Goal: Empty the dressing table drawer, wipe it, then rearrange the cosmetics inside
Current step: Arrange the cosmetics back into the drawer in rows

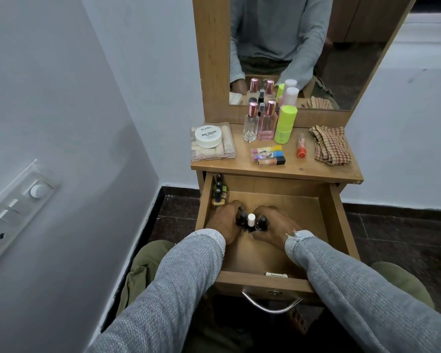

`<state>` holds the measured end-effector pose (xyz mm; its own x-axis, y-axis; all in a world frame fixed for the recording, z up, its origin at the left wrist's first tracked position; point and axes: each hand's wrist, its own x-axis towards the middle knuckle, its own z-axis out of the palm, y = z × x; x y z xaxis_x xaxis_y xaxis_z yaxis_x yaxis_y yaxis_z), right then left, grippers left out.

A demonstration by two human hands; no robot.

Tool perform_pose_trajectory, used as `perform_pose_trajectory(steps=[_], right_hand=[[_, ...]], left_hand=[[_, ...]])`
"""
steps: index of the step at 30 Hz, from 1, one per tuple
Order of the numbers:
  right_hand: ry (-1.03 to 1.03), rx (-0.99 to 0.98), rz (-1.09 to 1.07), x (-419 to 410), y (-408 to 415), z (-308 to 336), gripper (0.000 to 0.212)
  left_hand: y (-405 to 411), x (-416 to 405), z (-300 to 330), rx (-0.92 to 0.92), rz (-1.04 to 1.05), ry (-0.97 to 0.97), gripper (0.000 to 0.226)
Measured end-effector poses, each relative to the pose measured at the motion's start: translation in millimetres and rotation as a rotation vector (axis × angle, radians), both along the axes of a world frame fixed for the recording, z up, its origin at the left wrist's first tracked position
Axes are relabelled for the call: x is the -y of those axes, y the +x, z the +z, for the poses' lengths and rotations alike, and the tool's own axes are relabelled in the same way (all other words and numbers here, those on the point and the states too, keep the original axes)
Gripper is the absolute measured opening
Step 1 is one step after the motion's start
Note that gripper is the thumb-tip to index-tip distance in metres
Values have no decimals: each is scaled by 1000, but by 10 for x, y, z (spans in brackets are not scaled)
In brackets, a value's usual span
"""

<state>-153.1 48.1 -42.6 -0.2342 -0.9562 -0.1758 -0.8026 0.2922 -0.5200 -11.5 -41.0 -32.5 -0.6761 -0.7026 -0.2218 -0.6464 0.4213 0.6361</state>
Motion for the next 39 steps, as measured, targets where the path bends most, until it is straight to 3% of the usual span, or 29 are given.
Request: perform_pose_trajectory(steps=[4, 8, 17, 21, 29, 39], right_hand=[[-14, -84, 24, 40, 90, 16, 21], [-18, -85, -6, 91, 129, -15, 24], [-26, -22, 13, 72, 138, 28, 30], [-1, 49, -16, 40, 148, 13, 40], [29, 65, 5, 4, 176, 35, 28], [73, 71, -4, 56, 240, 62, 23]], left_hand=[[18, 4, -2, 81, 77, -1, 42], [35, -21, 6, 139, 126, -22, 38], [54, -51, 96, 42, 180, 30, 36], [38, -90, 102, 150, 173, -27, 37], [-9, -156, 120, 333, 163, -92, 29], [16, -107, 176, 225, 203, -11, 25]])
